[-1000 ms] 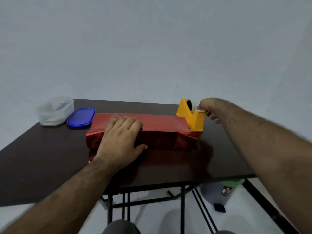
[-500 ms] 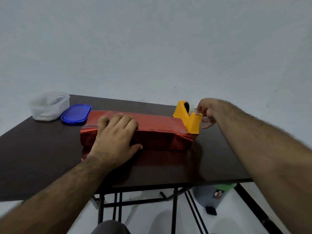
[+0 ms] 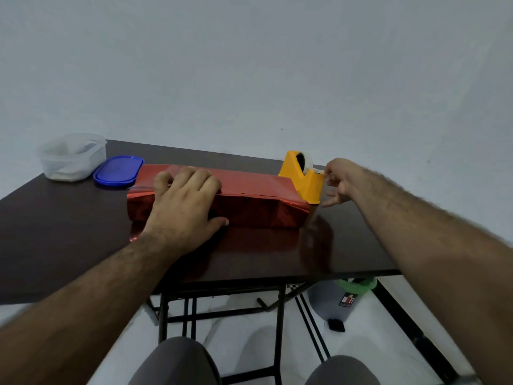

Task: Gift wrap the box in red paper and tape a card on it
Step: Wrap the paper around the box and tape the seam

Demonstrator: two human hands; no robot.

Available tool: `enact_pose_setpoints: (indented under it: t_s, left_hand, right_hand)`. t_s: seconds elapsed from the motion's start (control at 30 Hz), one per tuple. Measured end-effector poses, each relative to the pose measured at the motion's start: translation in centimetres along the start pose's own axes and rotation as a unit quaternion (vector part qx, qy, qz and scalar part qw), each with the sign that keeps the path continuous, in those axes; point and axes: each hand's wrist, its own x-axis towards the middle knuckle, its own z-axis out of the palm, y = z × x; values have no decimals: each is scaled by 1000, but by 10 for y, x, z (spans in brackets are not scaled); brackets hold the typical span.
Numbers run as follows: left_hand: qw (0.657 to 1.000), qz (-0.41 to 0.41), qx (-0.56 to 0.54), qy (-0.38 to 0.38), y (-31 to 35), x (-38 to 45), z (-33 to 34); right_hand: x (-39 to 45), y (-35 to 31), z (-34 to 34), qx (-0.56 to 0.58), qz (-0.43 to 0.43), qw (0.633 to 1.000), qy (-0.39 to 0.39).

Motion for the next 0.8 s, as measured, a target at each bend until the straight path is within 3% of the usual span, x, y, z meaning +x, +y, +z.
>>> enact_pose_setpoints:
  t_s: [0.2,0.8]
  left_hand:
    - [1000,-5,-3,2,0,-1,-1]
    - [1000,-19,6,3,1,0,-2]
  right_hand:
    - [-5,13,2,33,-51,998,-6]
    - [8,37,10,41,-48,998,27]
